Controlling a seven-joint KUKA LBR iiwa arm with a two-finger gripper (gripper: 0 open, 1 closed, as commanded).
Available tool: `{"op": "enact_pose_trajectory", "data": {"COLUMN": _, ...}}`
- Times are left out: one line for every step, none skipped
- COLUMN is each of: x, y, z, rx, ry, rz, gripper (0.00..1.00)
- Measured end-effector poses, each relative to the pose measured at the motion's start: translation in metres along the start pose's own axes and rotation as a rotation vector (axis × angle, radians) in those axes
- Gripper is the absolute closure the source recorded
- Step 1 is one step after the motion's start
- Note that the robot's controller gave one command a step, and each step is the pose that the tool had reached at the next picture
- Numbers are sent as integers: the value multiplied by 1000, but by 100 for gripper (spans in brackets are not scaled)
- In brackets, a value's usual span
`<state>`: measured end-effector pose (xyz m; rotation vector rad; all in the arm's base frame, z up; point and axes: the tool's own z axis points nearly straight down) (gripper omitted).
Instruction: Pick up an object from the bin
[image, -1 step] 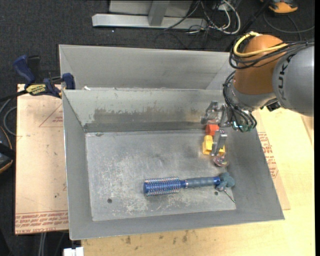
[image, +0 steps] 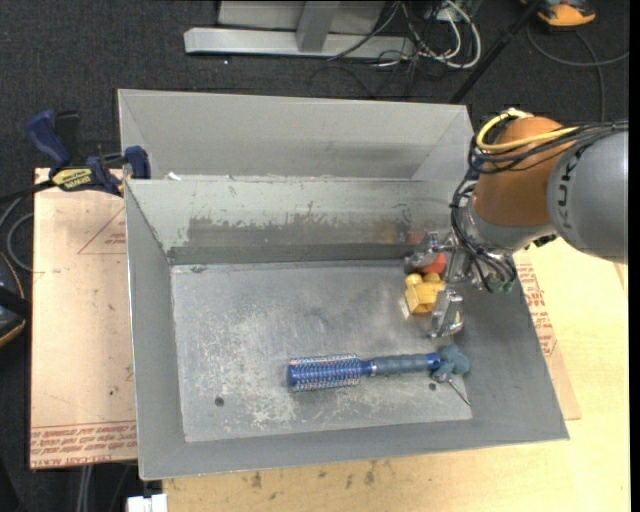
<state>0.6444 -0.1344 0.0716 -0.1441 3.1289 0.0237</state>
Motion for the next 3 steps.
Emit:
{"op": "enact_pose_trajectory", "data": {"x": -1, "y": -3, "z": -3, "rx": 9, "ry": -2, "rz": -2, "gripper": 100}}
{"op": "enact_pose_trajectory", "data": {"x": -7, "y": 16, "z": -99, "rx": 17, "ry": -2, "rz": -61, "gripper": 100}}
{"op": "enact_pose_trajectory", "data": {"x": -17, "y": 10, "z": -264, "rx": 18, "ry": -3, "rz": -72, "gripper": 100}}
